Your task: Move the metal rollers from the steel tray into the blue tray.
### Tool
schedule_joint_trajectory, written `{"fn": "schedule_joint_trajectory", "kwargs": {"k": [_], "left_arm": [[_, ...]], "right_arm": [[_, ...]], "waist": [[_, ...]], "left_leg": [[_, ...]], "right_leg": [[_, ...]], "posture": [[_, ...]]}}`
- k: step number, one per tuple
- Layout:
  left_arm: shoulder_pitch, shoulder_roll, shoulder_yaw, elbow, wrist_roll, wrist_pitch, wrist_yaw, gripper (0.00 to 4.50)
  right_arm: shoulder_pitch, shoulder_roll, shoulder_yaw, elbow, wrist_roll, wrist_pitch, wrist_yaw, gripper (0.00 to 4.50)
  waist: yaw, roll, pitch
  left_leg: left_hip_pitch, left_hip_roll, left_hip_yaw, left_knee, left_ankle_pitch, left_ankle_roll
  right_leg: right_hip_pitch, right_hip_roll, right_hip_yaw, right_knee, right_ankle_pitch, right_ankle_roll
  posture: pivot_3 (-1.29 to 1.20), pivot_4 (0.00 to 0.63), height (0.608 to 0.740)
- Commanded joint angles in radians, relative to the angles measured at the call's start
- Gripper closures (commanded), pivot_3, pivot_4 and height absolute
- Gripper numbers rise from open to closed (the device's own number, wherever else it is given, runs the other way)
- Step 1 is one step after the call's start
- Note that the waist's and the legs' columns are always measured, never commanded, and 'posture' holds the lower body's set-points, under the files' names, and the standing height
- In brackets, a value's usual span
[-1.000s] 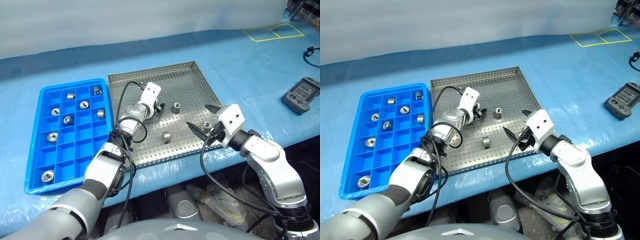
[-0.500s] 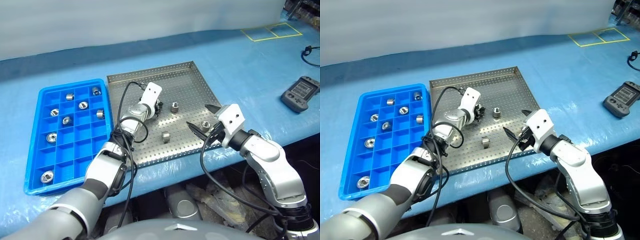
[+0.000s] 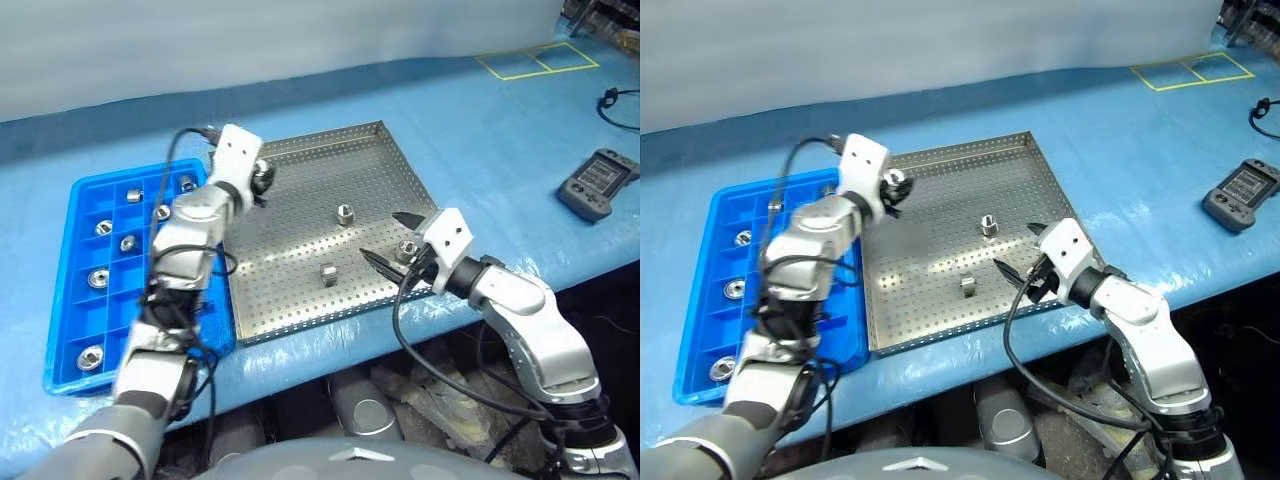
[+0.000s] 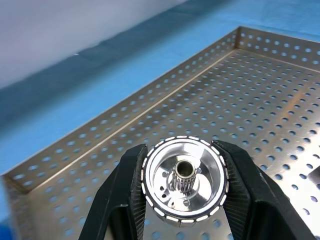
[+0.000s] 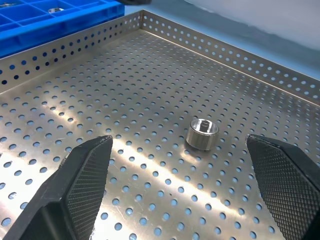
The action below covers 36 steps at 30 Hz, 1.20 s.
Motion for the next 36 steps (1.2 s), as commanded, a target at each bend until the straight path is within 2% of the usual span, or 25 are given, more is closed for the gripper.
{"fn": "schedule_joint_trajectory", "kwargs": {"k": [1, 5, 10, 14, 19, 24, 36], "left_arm": [[0.082, 0.094, 0.061, -0.259, -0.054, 0.187, -0.053, 2.75], [0.206, 0.172, 0.168, -0.475, -0.087, 0.333, -0.055, 2.75], [0.331, 0.190, 0.282, -0.662, -0.115, 0.464, -0.051, 2.75], [0.397, 0.179, 0.350, -0.735, -0.118, 0.529, -0.041, 2.75], [0.443, 0.167, 0.367, -0.750, -0.125, 0.548, -0.025, 2.75], [0.458, 0.135, 0.348, -0.707, -0.129, 0.522, 0.000, 2.75], [0.492, 0.149, 0.304, -0.608, -0.133, 0.451, 0.019, 2.75]], "right_arm": [[-0.041, 0.006, 0.025, 0.008, 0.006, -0.040, 0.030, 0.00], [-0.087, 0.017, 0.060, 0.048, 0.005, -0.058, 0.060, 0.00], [-0.137, 0.031, 0.105, 0.082, 0.011, -0.072, 0.106, 0.00], [-0.165, 0.032, 0.151, 0.081, 0.035, -0.075, 0.180, 0.00], [-0.183, 0.040, 0.170, 0.066, 0.067, -0.071, 0.233, 0.00], [-0.188, 0.049, 0.174, 0.052, 0.076, -0.067, 0.241, 0.00], [-0.170, 0.037, 0.155, 0.017, 0.079, -0.059, 0.212, 0.00]], "waist": [[0.015, 0.000, 0.000], [0.069, 0.000, 0.000], [0.142, 0.000, 0.000], [0.197, 0.000, 0.000], [0.243, 0.000, 0.000], [0.260, -0.001, 0.000], [0.253, 0.000, 0.000]], "left_leg": [[0.000, 0.000, 0.000, 0.000, 0.000, 0.000], [-0.001, 0.000, -0.002, 0.000, 0.000, -0.001], [-0.001, 0.000, -0.003, 0.000, 0.000, -0.001], [-0.001, 0.000, -0.006, 0.000, 0.001, -0.003], [-0.001, 0.000, -0.009, 0.000, 0.002, -0.004], [-0.001, 0.000, -0.011, 0.000, 0.002, -0.005], [-0.001, 0.001, -0.011, 0.000, 0.003, -0.007]], "right_leg": [[0.000, 0.000, 0.000, 0.000, 0.000, 0.000], [-0.001, -0.002, -0.002, 0.000, 0.000, -0.001], [0.000, -0.002, -0.004, -0.001, 0.002, -0.007], [0.000, -0.002, -0.007, -0.001, 0.002, -0.008], [0.001, -0.002, -0.010, -0.001, 0.001, -0.010], [0.002, -0.003, -0.013, -0.001, 0.001, -0.012], [0.002, -0.003, -0.013, 0.000, 0.001, -0.014]], "posture": [[-0.18, 0.150, 0.740], [-0.12, 0.150, 0.740], [-0.06, 0.150, 0.740], [-0.03, 0.150, 0.740], [-0.03, 0.150, 0.740], [-0.04, 0.150, 0.740], [-0.07, 0.150, 0.740]]}}
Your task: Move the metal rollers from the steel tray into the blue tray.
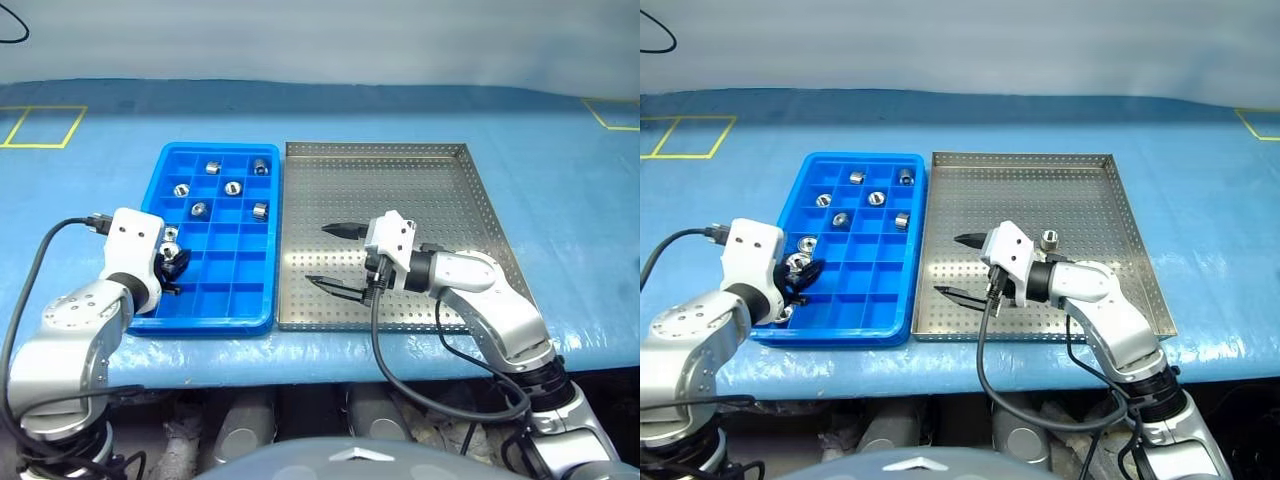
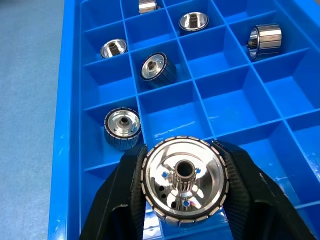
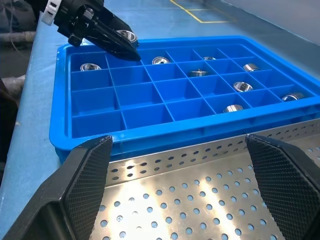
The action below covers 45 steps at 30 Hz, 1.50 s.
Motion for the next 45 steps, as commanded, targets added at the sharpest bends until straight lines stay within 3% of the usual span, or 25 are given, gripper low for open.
{"fn": "schedule_joint_trajectory", "kwargs": {"k": [1, 6, 10, 15, 20, 32, 45], "left_arm": [[0.007, 0.017, -0.004, 0.005, -0.001, -0.045, 0.006, 2.02], [0.013, 0.008, -0.008, 0.013, 0.001, -0.074, 0.018, 0.46], [0.002, -0.022, 0.001, 0.003, -0.008, -0.123, 0.029, 0.46], [-0.028, -0.112, 0.031, -0.054, -0.136, -0.300, -0.061, 0.46], [0.037, -0.032, -0.116, -0.074, -0.199, -0.452, -0.202, 0.46], [0.039, 0.051, -0.318, 0.030, -0.166, -0.673, -0.265, 0.46], [0.022, 0.049, -0.364, 0.071, -0.151, -0.722, -0.255, 0.46]], "right_arm": [[-0.003, -0.003, -0.027, -0.047, 0.012, -0.011, -0.012, 0.00], [-0.007, -0.004, -0.028, -0.046, 0.013, -0.013, -0.017, 0.00], [-0.011, -0.003, -0.028, -0.045, 0.012, -0.016, -0.018, 0.00], [-0.010, -0.011, -0.064, -0.028, 0.001, -0.012, -0.051, 0.00], [-0.068, 0.031, -0.140, 0.101, -0.131, 0.127, -0.323, 0.00], [0.096, -0.142, -0.143, -0.103, -0.008, 0.157, -0.094, 0.00], [0.132, -0.168, -0.105, 0.028, -0.021, 0.155, -0.044, 0.00]], "waist": [[0.000, 0.000, 0.000], [0.000, 0.000, 0.000], [0.000, 0.000, 0.000], [0.003, 0.000, 0.000], [-0.004, 0.000, -0.001], [-0.023, 0.001, -0.001], [-0.065, 0.001, -0.001]], "left_leg": [[0.000, 0.000, 0.000, 0.000, 0.000, 0.000], [0.000, 0.000, 0.000, 0.000, 0.000, 0.000], [0.000, 0.000, 0.000, 0.000, 0.000, 0.000], [0.000, 0.000, 0.000, 0.000, 0.000, 0.000], [0.000, 0.000, 0.002, 0.000, 0.000, -0.001], [0.000, 0.000, 0.005, 0.001, -0.001, 0.003], [0.001, 0.001, 0.007, 0.002, -0.001, 0.003]], "right_leg": [[0.000, 0.000, 0.000, 0.000, 0.000, 0.000], [0.000, 0.000, 0.000, 0.000, 0.000, 0.000], [0.000, 0.000, 0.000, 0.000, 0.000, 0.000], [0.000, -0.002, 0.000, 0.000, 0.000, 0.000], [0.000, -0.002, 0.002, 0.000, 0.002, -0.003], [0.001, 0.003, 0.003, -0.002, -0.002, 0.002], [0.002, 0.005, 0.005, -0.002, -0.001, 0.004]], "posture": [[-0.07, 0.150, 0.740], [-0.07, 0.150, 0.740], [-0.07, 0.150, 0.740], [-0.08, 0.150, 0.740], [-0.08, 0.150, 0.740], [-0.16, 0.150, 0.740], [-0.15, 0.150, 0.740]]}}
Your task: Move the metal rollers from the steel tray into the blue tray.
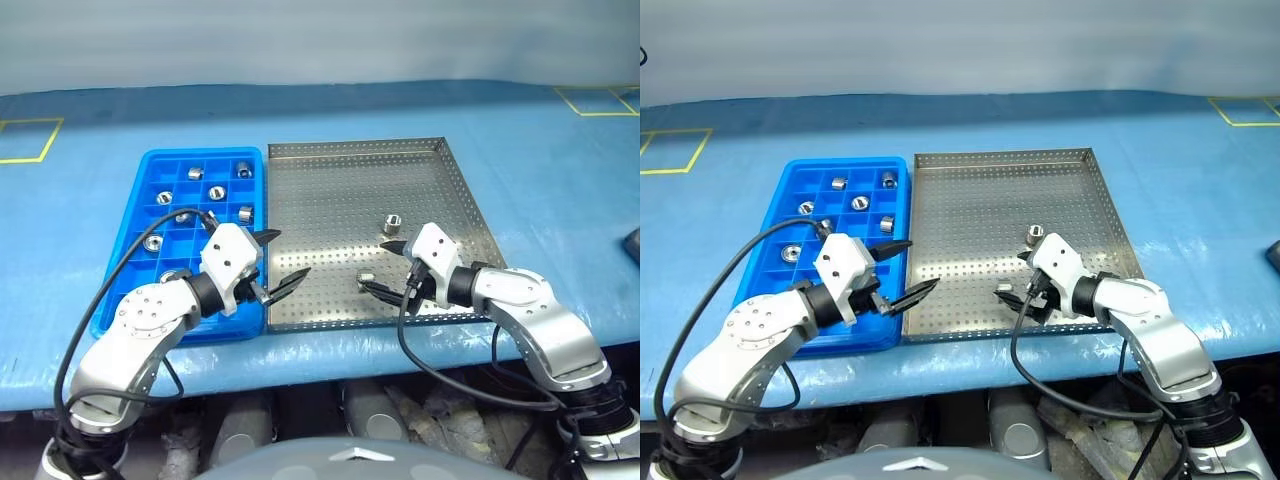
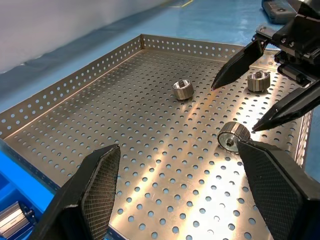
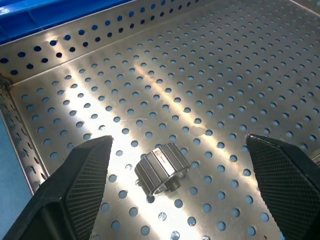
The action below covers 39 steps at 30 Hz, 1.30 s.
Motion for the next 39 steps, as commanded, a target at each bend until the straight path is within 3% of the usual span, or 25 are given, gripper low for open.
{"fn": "schedule_joint_trajectory", "kwargs": {"k": [1, 11, 14, 19, 24, 27, 31, 39], "left_arm": [[-0.010, 0.005, -0.003, -0.010, -0.002, -0.023, 0.006, 0.46], [0.005, 0.012, -0.010, -0.020, 0.000, -0.027, 0.009, 0.46], [0.006, 0.014, -0.010, -0.020, 0.001, -0.028, 0.010, 0.42], [0.008, 0.017, -0.006, -0.019, -0.001, -0.026, 0.011, 0.42], [0.010, 0.020, -0.004, -0.019, -0.004, -0.024, 0.012, 0.42], [0.013, 0.022, -0.002, -0.019, -0.005, -0.023, 0.012, 0.42], [0.029, 0.027, 0.020, -0.032, -0.018, -0.018, 0.015, 0.42], [0.192, 0.073, 0.253, -0.133, -0.081, 0.038, 0.038, 0.42]], "right_arm": [[-0.014, 0.008, 0.016, 0.025, -0.002, -0.009, 0.011, 0.00], [-0.048, 0.032, 0.065, 0.119, -0.030, -0.027, 0.025, 0.00], [-0.056, 0.039, 0.071, 0.134, -0.042, -0.025, 0.016, 0.60], [-0.059, 0.049, 0.070, 0.135, -0.053, -0.024, 0.009, 2.21], [-0.061, 0.059, 0.067, 0.133, -0.055, -0.026, 0.006, 2.21], [-0.065, 0.066, 0.066, 0.134, -0.057, -0.029, 0.000, 2.57], [-0.083, 0.089, 0.054, 0.125, -0.058, -0.040, -0.024, 2.57], [-0.236, 0.190, 0.063, 0.128, -0.033, -0.072, -0.045, 2.57]], "waist": [[-0.001, 0.000, 0.000], [0.001, 0.000, 0.000], [0.002, 0.000, 0.000], [0.005, 0.000, 0.000], [0.007, 0.000, 0.000], [0.007, 0.000, 0.000], [0.005, 0.000, 0.000], [0.004, 0.000, 0.000]], "left_leg": [[0.000, 0.000, 0.000, 0.000, 0.000, 0.000], [0.000, 0.000, 0.000, 0.000, 0.000, 0.000], [0.000, 0.000, 0.000, 0.000, 0.000, 0.000], [0.000, 0.000, 0.000, 0.000, 0.000, 0.000], [0.000, 0.000, 0.000, 0.000, 0.000, 0.000], [0.000, 0.000, -0.001, 0.000, 0.000, 0.000], [0.000, 0.000, 0.000, 0.000, 0.000, 0.000], [-0.001, 0.001, -0.001, 0.000, 0.000, 0.000]], "right_leg": [[0.000, 0.000, 0.000, 0.000, 0.000, 0.000], [0.000, 0.000, 0.000, 0.000, 0.000, 0.001], [0.000, 0.000, 0.000, 0.000, 0.000, 0.001], [0.000, 0.000, 0.000, 0.000, 0.000, 0.001], [0.000, 0.000, 0.000, 0.000, 0.001, 0.001], [0.000, 0.000, 0.000, 0.000, 0.001, 0.001], [0.000, 0.000, 0.000, 0.000, 0.001, 0.001], [-0.002, 0.000, 0.000, 0.001, 0.001, 0.000]], "posture": [[-0.15, 0.150, 0.740], [-0.14, 0.150, 0.740], [-0.14, 0.150, 0.740], [-0.14, 0.150, 0.740], [-0.13, 0.150, 0.740], [-0.13, 0.150, 0.740], [-0.13, 0.150, 0.740], [-0.08, 0.150, 0.740]]}}
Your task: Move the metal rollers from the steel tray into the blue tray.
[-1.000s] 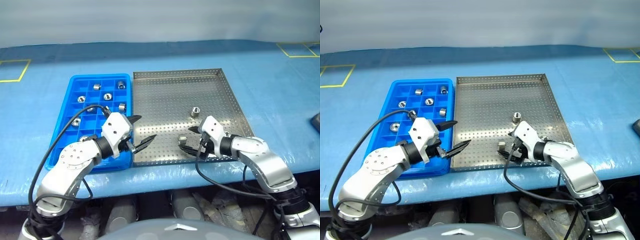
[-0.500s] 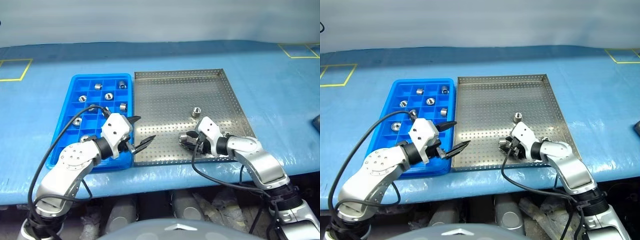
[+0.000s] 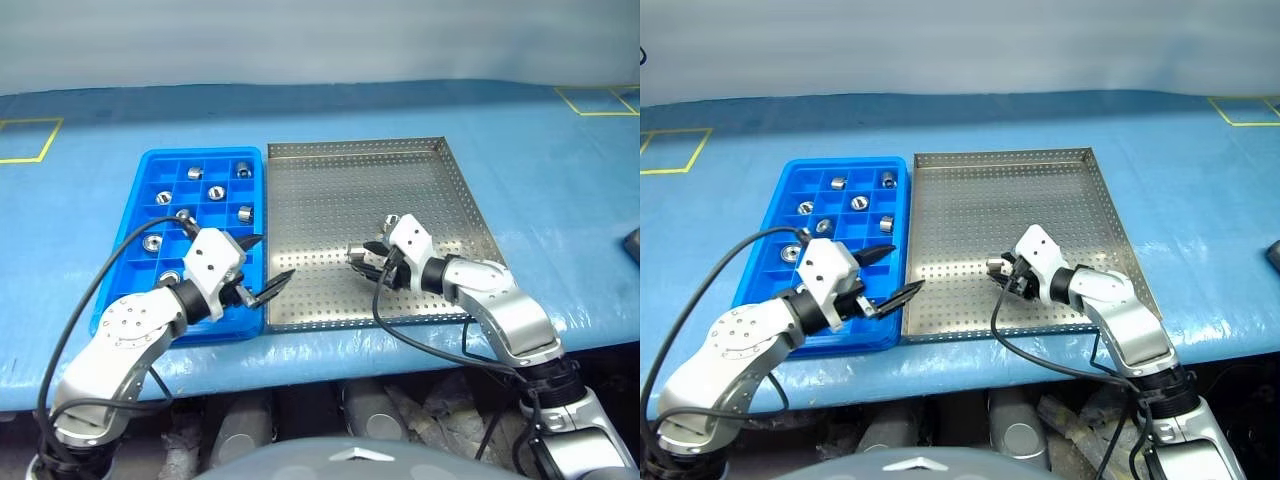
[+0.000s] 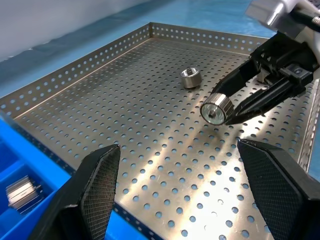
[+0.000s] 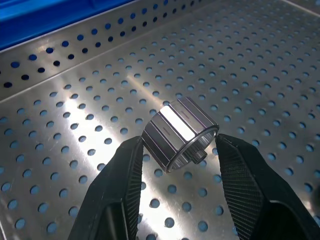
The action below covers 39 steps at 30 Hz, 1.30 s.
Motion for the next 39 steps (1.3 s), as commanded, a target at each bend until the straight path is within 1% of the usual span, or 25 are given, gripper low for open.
{"fn": "schedule_joint_trajectory", "kwargs": {"k": [1, 6, 8, 15, 20, 22, 27, 34, 38, 39], "left_arm": [[0.072, 0.037, 0.132, -0.088, -0.028, 0.025, 0.012, 0.42], [0.143, 0.019, 0.257, -0.146, -0.032, 0.039, 0.075, 0.42], [0.157, -0.005, 0.285, -0.163, -0.031, 0.038, 0.108, 0.42], [0.247, -0.069, 0.310, -0.230, -0.028, 0.038, 0.177, 0.42], [0.281, -0.083, 0.316, -0.256, -0.026, 0.034, 0.203, 0.42], [0.290, -0.084, 0.313, -0.259, -0.028, 0.029, 0.210, 0.42], [0.297, -0.084, 0.300, -0.259, -0.033, 0.019, 0.231, 0.42], [0.298, -0.074, 0.294, -0.259, -0.043, 0.016, 0.246, 0.42], [0.298, -0.071, 0.292, -0.259, -0.044, 0.016, 0.250, 0.42], [0.298, -0.070, 0.292, -0.259, -0.045, 0.015, 0.251, 0.42]], "right_arm": [[-0.093, 0.046, 0.007, -0.013, 0.023, -0.049, 0.024, 2.57], [-0.234, 0.153, 0.089, 0.104, 0.000, -0.110, 0.068, 2.57], [-0.288, 0.202, 0.117, 0.169, -0.014, -0.139, 0.077, 2.57], [-0.456, 0.375, 0.200, 0.446, -0.055, -0.256, 0.142, 2.57], [-0.536, 0.460, 0.205, 0.650, -0.096, -0.325, 0.151, 2.57], [-0.561, 0.487, 0.195, 0.718, -0.108, -0.347, 0.145, 2.57], [-0.609, 0.536, 0.170, 0.852, -0.132, -0.411, 0.130, 2.57], [-0.657, 0.571, 0.147, 0.993, -0.166, -0.465, 0.113, 2.57], [-0.674, 0.583, 0.128, 1.041, -0.174, -0.472, 0.108, 2.57], [-0.676, 0.586, 0.123, 1.049, -0.174, -0.473, 0.106, 2.22]], "waist": [[-0.001, 0.000, 0.000], [0.022, 0.000, 0.000], [0.035, 0.000, 0.000], [0.078, 0.000, 0.000], [0.107, 0.001, 0.000], [0.117, 0.001, 0.001], [0.119, 0.002, 0.001], [0.121, 0.002, 0.001], [0.121, 0.002, 0.001], [0.120, 0.002, 0.001]], "left_leg": [[0.000, 0.000, 0.000, 0.000, 0.000, 0.000], [0.000, 0.000, -0.002, 0.000, 0.000, 0.000], [0.000, 0.000, -0.002, -0.001, 0.000, 0.000], [-0.001, -0.001, -0.006, -0.003, 0.001, -0.002], [-0.001, -0.001, -0.012, -0.005, 0.002, -0.006], [-0.001, -0.001, -0.016, -0.005, 0.002, -0.007], [-0.001, -0.002, -0.024, -0.006, 0.005, -0.012], [-0.001, -0.001, -0.033, -0.012, 0.009, -0.020], [0.001, -0.001, -0.033, -0.014, 0.010, -0.022], [0.001, -0.001, -0.034, -0.014, 0.011, -0.023]], "right_leg": [[0.000, 0.000, 0.000, 0.000, 0.000, 0.000], [0.000, 0.000, -0.002, 0.000, 0.000, -0.001], [0.000, -0.001, -0.002, 0.000, 0.002, -0.005], [-0.001, -0.004, -0.006, -0.001, 0.002, -0.008], [-0.001, -0.003, -0.012, 0.000, 0.000, -0.012], [0.000, -0.003, -0.017, 0.000, -0.001, -0.013], [0.001, -0.003, -0.025, 0.001, -0.002, -0.016], [0.000, -0.002, -0.032, 0.005, -0.006, -0.024], [-0.002, -0.003, -0.033, 0.012, -0.008, -0.028], [-0.002, -0.003, -0.033, 0.013, -0.009, -0.030]], "posture": [[-0.06, 0.150, 0.740], [0.01, 0.150, 0.740], [0.03, 0.150, 0.740], [0.12, 0.150, 0.740], [0.16, 0.150, 0.740], [0.16, 0.150, 0.740], [0.18, 0.150, 0.740], [0.19, 0.150, 0.740], [0.19, 0.150, 0.740], [0.19, 0.150, 0.740]]}}
